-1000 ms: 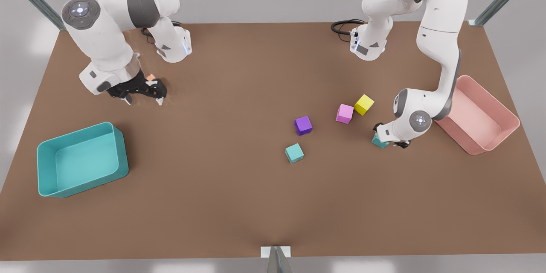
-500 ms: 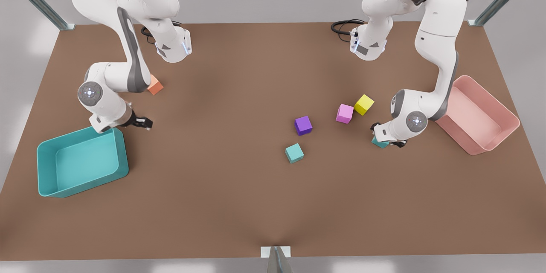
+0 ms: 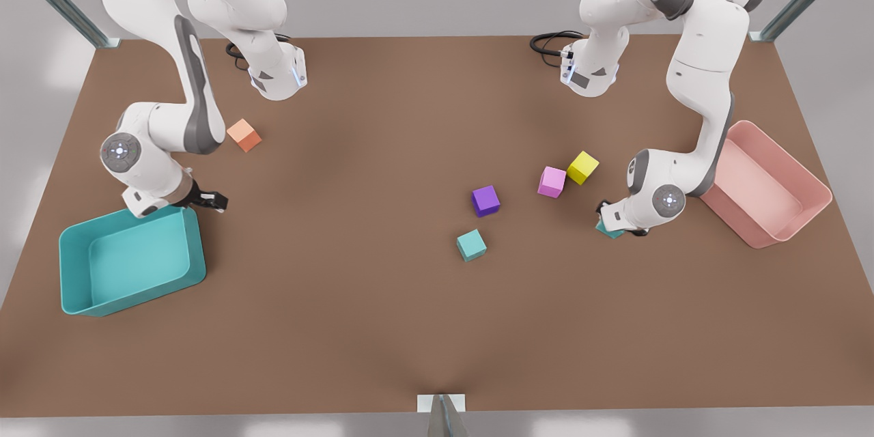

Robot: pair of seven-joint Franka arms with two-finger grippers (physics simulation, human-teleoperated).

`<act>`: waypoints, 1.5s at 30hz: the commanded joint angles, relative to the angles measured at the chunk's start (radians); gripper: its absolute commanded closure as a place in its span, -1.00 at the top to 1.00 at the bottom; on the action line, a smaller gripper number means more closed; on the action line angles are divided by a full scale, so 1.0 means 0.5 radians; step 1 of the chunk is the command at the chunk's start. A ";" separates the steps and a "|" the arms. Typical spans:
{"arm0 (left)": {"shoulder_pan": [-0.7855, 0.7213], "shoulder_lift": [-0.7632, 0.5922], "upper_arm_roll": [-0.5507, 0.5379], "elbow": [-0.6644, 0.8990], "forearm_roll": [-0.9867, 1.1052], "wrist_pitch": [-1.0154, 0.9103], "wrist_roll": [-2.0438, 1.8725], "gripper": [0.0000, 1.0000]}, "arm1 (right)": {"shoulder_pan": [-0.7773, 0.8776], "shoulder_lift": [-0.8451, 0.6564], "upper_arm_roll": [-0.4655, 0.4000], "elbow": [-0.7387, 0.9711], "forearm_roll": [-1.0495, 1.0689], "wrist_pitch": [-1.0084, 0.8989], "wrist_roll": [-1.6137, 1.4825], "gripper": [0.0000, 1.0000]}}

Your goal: Stack the two blue cubes on top of each other

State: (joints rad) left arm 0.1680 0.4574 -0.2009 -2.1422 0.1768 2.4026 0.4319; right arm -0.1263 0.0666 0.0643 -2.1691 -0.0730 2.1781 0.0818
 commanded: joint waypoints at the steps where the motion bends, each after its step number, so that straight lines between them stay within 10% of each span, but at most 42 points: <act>1: 0.001 -0.004 0.000 0.014 -0.001 -0.007 -0.014 0.40 | 0.010 -0.001 0.000 0.000 0.002 0.000 -0.115 1.00; 11: -0.443 -0.093 -0.181 0.590 -0.001 -0.780 -1.017 0.34 | 0.010 -0.001 0.000 0.003 0.002 0.000 -0.112 1.00; 23: -1.091 0.561 -0.209 1.594 -0.038 -1.004 -2.109 0.34 | 0.007 -0.004 0.000 0.003 0.002 -0.003 -0.112 1.00; 44: -1.167 0.828 -0.184 1.818 -0.019 -0.930 -2.119 0.35 | 0.007 -0.001 0.000 0.003 0.002 -0.006 -0.115 1.00; 45: -1.167 0.825 -0.184 1.818 -0.013 -0.930 -2.116 0.82 | 0.007 -0.004 0.000 0.003 0.002 -0.006 -0.115 1.00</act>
State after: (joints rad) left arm -0.4155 0.8707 -0.2929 -1.2337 0.1692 1.9378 -0.4694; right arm -0.1230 0.0662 0.0643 -2.1680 -0.0735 2.1757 0.0337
